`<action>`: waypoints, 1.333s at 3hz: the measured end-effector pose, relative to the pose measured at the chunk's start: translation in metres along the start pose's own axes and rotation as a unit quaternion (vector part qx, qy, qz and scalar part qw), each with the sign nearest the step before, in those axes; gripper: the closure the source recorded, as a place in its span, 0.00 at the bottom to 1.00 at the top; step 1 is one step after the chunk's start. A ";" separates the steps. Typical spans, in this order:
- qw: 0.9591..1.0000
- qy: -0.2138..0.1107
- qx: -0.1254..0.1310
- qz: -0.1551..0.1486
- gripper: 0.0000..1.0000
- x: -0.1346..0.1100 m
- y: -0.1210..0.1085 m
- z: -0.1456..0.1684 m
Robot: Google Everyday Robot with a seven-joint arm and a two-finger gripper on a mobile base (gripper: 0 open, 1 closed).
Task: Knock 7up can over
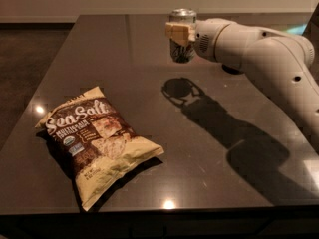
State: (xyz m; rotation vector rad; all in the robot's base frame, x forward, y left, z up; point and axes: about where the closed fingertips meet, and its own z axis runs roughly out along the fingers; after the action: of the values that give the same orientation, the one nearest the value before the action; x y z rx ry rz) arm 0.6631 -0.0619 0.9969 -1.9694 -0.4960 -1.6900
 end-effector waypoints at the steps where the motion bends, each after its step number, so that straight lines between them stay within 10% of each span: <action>1: 1.000 -0.014 0.000 -0.027 1.00 -0.015 -0.004 0.003; 4: 0.998 0.011 -0.055 -0.026 1.00 -0.051 0.009 0.009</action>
Offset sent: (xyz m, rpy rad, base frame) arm -0.0023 0.0102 -0.0542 -0.0654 -0.0118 -0.0568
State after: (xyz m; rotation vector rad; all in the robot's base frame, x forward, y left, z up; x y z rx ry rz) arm 0.6669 -0.0620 0.9444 -2.0277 -0.4582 -1.8045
